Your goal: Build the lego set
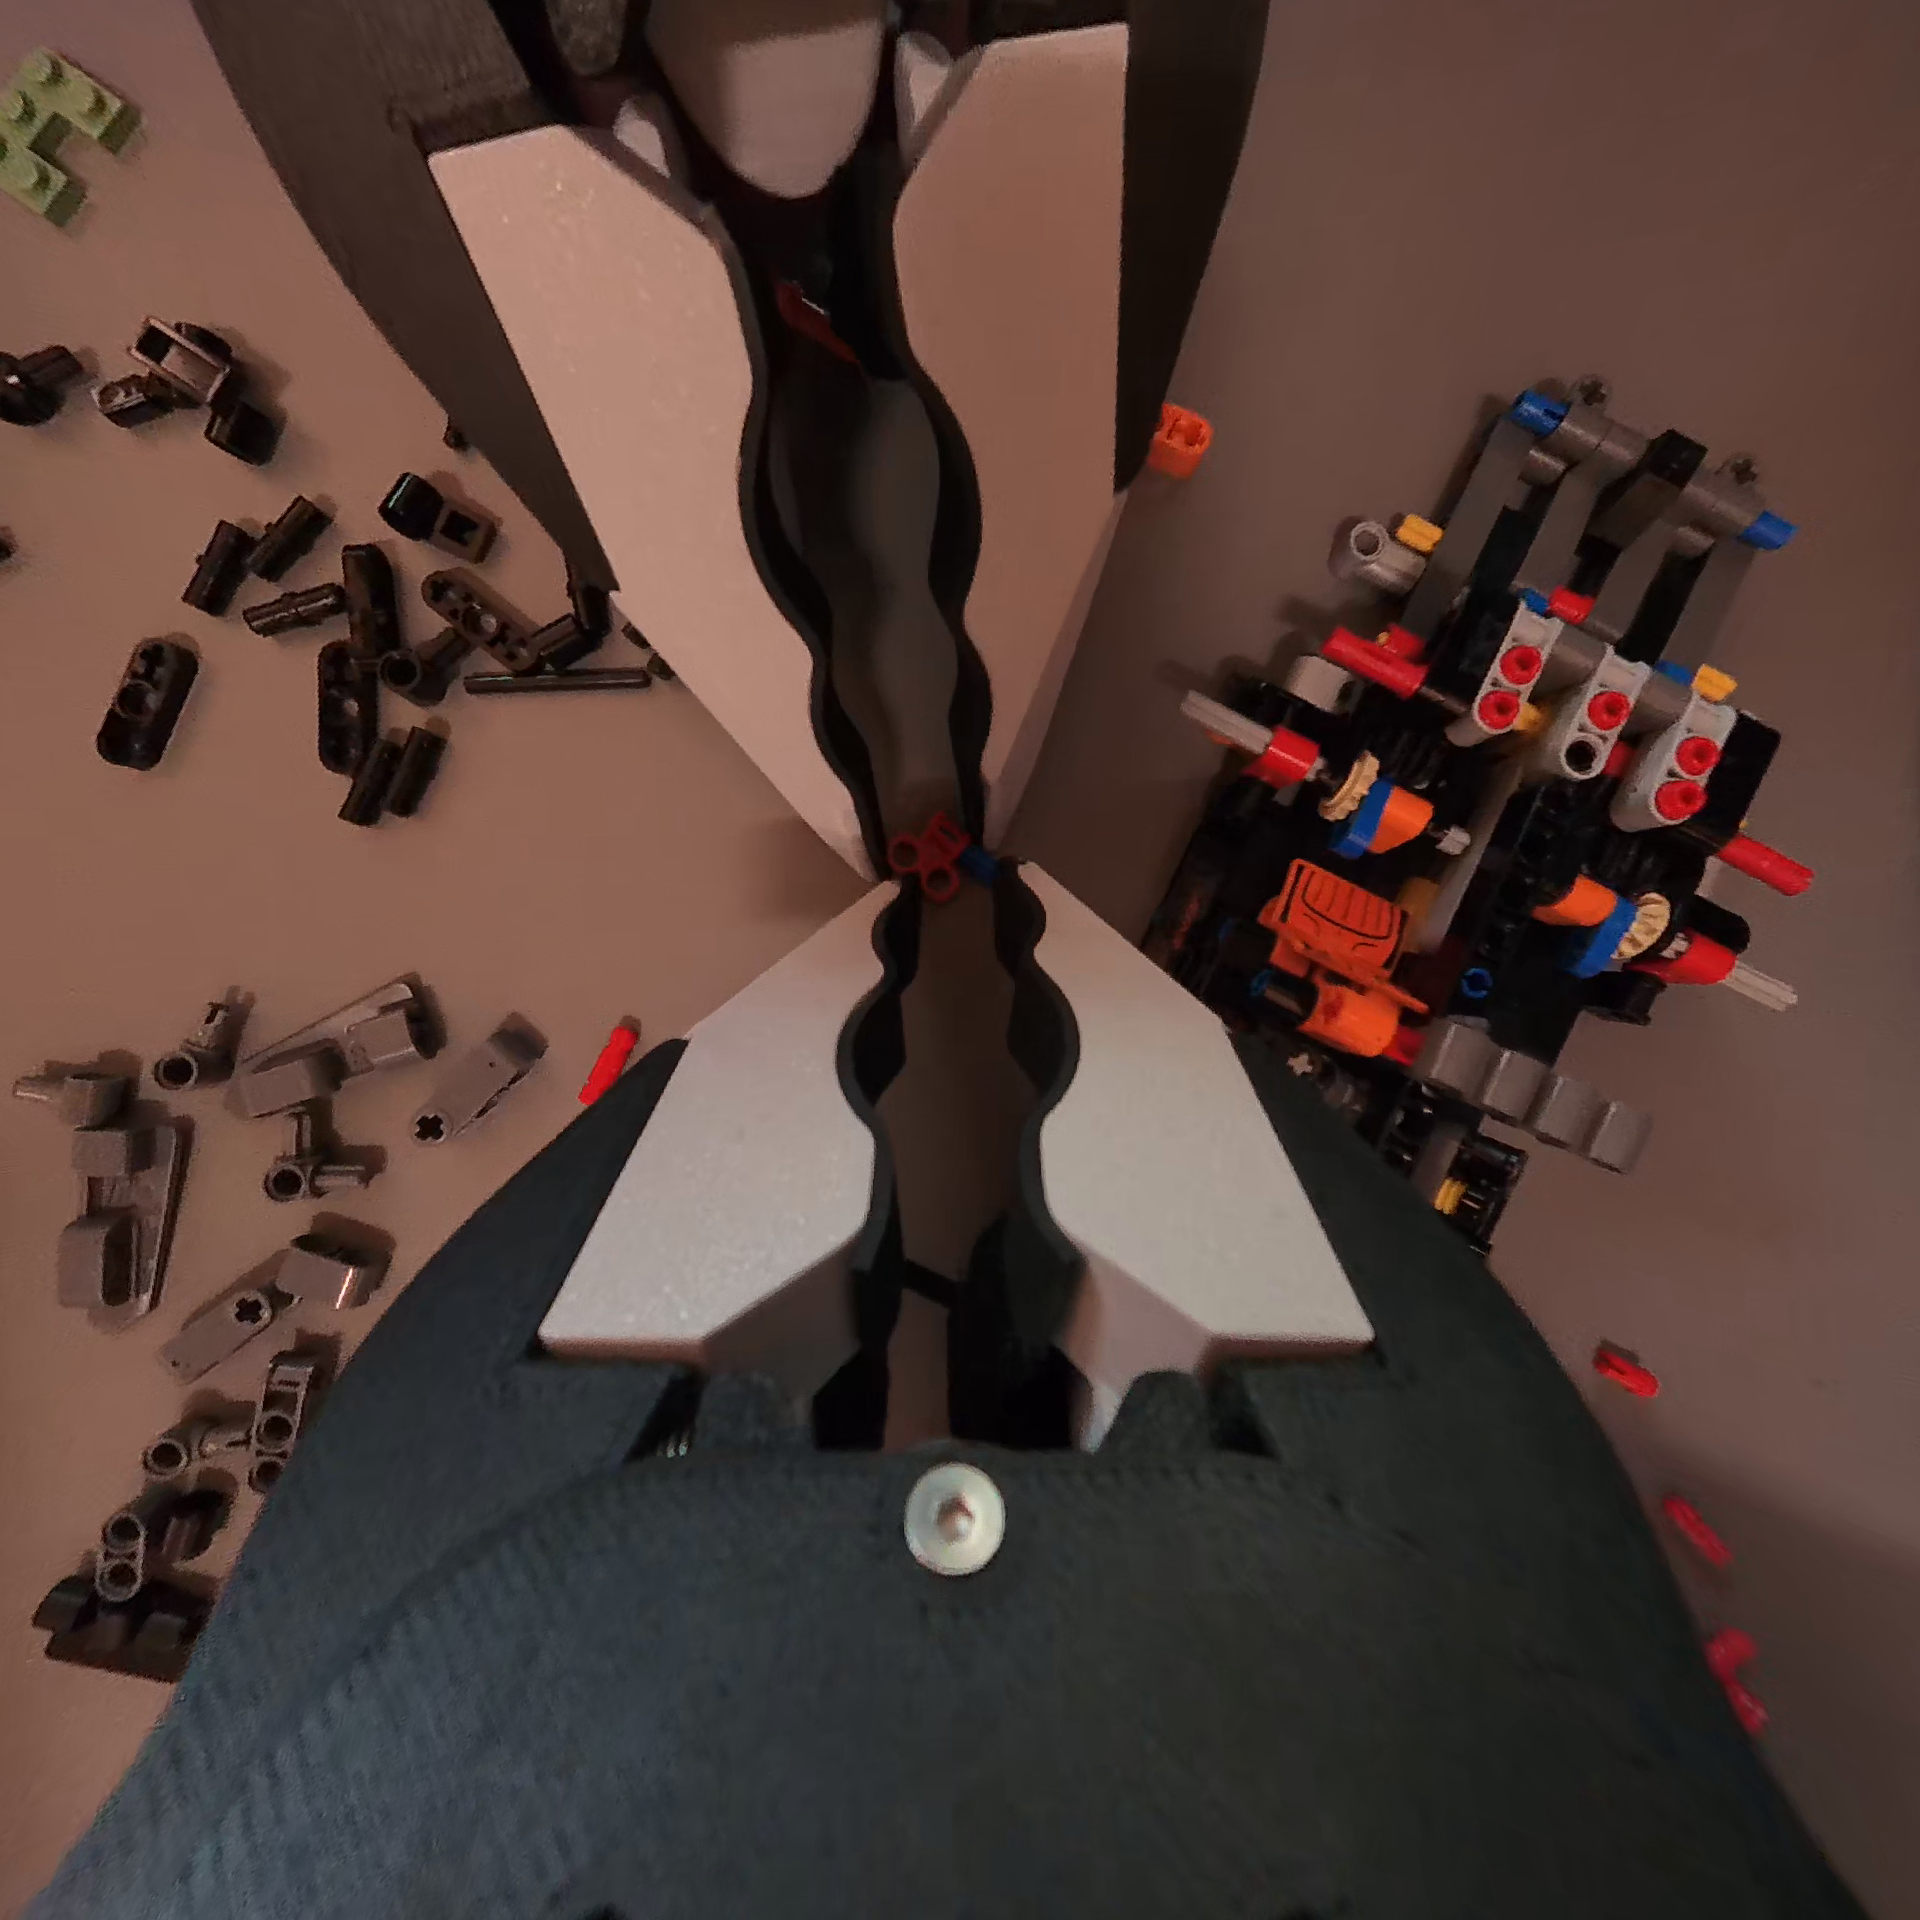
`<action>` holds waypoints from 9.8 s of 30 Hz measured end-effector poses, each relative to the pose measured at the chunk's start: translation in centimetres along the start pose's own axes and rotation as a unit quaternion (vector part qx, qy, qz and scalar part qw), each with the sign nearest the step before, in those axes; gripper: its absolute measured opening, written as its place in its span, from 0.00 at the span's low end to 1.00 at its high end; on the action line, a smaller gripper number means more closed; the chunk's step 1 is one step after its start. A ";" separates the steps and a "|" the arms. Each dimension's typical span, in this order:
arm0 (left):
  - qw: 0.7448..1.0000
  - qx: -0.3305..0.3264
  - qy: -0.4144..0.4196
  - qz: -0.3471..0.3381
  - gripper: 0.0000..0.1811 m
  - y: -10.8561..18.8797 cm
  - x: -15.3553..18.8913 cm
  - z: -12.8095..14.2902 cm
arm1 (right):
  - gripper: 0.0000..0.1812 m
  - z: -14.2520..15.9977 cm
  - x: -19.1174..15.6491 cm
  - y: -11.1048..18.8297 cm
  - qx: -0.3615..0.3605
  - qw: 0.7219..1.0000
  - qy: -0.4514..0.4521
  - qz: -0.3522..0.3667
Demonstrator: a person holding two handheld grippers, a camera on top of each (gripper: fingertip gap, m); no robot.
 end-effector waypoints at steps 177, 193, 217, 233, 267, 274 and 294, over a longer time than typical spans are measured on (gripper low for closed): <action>0.886 0.115 0.345 -0.287 0.04 13.1 1.4 10.0 | 0.08 -8.5 0.7 6.0 0.221 0.966 0.057 0.119; 0.892 0.262 0.303 -0.210 0.04 11.7 -2.4 0.8 | 0.08 -9.4 1.7 7.2 0.250 0.953 0.050 0.165; 0.911 0.260 0.264 -0.183 0.04 9.5 -3.3 -1.8 | 0.08 -8.9 2.1 7.0 0.251 0.956 0.010 0.151; 0.952 0.122 0.195 -0.203 0.04 7.6 -2.8 1.8 | 0.11 -0.5 0.3 0.9 -0.035 0.996 0.036 0.068; 0.977 0.047 -0.022 -0.205 0.04 5.7 -1.1 0.1 | 0.03 -3.9 -1.2 3.2 0.055 0.965 -0.227 -0.121; 0.964 0.031 -0.135 -0.228 0.04 4.9 -1.2 -0.7 | 0.04 -3.1 -1.2 2.7 0.039 0.961 -0.235 -0.137; 0.909 -0.008 -0.302 -0.287 0.04 2.5 -4.0 0.6 | 0.04 0.5 0.1 1.3 -0.063 0.980 -0.167 -0.087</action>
Point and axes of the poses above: each gripper's, where its closed fingertips meet, y back along the fingers, z out of its underside, x = y × z across the jaws, the point moved 1 cm from there along y, back along the fingers, and after that the axes turned 8 degrees about x, right-handed, at the moved point
